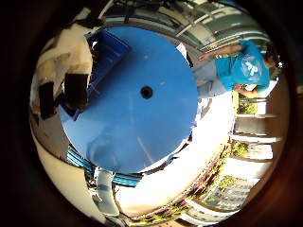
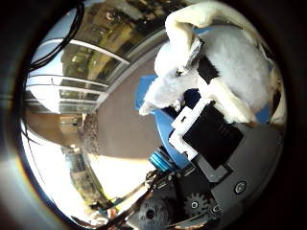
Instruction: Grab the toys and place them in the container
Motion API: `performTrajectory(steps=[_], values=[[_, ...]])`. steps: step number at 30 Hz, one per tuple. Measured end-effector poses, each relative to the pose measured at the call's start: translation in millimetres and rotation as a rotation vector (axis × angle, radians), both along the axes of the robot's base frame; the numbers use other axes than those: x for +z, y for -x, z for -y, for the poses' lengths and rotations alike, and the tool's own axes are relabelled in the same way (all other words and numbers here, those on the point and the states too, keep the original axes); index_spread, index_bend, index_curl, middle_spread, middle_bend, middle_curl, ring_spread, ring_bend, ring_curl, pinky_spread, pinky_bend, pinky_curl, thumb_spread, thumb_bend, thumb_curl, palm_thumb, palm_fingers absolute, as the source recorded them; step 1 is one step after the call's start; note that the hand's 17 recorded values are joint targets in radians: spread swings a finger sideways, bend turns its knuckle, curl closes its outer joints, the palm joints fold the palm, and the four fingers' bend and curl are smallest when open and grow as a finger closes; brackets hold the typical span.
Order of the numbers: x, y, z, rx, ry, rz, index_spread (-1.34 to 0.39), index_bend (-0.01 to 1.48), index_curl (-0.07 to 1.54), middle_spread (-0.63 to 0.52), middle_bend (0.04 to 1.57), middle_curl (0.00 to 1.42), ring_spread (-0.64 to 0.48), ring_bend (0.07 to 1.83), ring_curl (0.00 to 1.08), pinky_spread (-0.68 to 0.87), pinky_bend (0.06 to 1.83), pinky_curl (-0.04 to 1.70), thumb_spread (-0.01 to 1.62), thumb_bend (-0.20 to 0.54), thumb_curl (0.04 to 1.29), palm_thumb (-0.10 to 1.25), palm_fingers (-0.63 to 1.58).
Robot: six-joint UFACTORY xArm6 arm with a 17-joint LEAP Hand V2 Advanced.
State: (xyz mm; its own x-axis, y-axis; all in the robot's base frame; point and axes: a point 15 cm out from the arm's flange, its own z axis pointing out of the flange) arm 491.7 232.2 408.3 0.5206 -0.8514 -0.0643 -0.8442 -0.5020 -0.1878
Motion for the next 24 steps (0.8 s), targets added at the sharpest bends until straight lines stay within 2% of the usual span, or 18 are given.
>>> performTrajectory(steps=[7,11,14,16,17,19,20,21,24], values=[[-61.5,-42.9,-72.7,-0.053,-0.053,0.053,-1.31,0.48,1.14,-0.22,1.35,1.12,-0.12,1.60,0.85,0.12,1.69,0.87,1.05,-0.029,0.93,0.94,0.73],[-98.5,-56.6,-84.4,-0.084,-0.052,0.037,-1.32,0.48,1.20,-0.21,1.35,1.11,-0.12,1.59,0.85,0.12,1.68,0.87,1.04,-0.037,0.91,0.86,0.72],[-111.4,-62.8,-84.8,-0.101,-0.051,0.031,-1.29,0.54,1.23,-0.19,1.26,1.04,-0.05,1.50,0.77,0.15,1.55,0.82,1.05,-0.040,0.87,0.81,0.82],[-118.7,-64.1,-81.0,-0.106,-0.043,0.019,-1.26,0.54,1.22,-0.17,1.16,0.98,0.00,1.39,0.72,0.20,1.47,0.79,1.05,-0.045,0.84,0.78,0.80],[-121.3,-63.3,-79.8,-0.105,-0.038,0.012,-1.20,0.47,1.20,-0.16,1.01,0.92,0.05,1.29,0.69,0.23,1.45,0.78,1.05,-0.043,0.82,0.75,0.61],[-124.7,-62.7,-78.6,-0.100,-0.033,0.004,-1.08,0.30,1.16,-0.11,0.70,0.80,0.12,1.18,0.66,0.29,1.43,0.78,1.04,-0.041,0.79,0.73,0.08],[-126.2,-62.6,-78.0,-0.096,-0.031,0.001,-1.06,0.28,1.14,-0.10,0.65,0.77,0.14,1.14,0.65,0.30,1.42,0.78,1.04,-0.044,0.78,0.72,0.00],[-126.8,-62.4,-77.5,-0.093,-0.029,-0.001,-1.01,0.25,1.10,-0.08,0.57,0.71,0.18,1.04,0.59,0.33,1.36,0.73,1.04,-0.041,0.77,0.71,-0.11],[-127.5,-59.1,-77.6,-0.069,-0.021,-0.007,-0.86,0.14,0.98,-0.01,0.37,0.57,0.24,0.79,0.43,0.40,1.26,0.63,1.05,-0.036,0.72,0.70,-0.16]])
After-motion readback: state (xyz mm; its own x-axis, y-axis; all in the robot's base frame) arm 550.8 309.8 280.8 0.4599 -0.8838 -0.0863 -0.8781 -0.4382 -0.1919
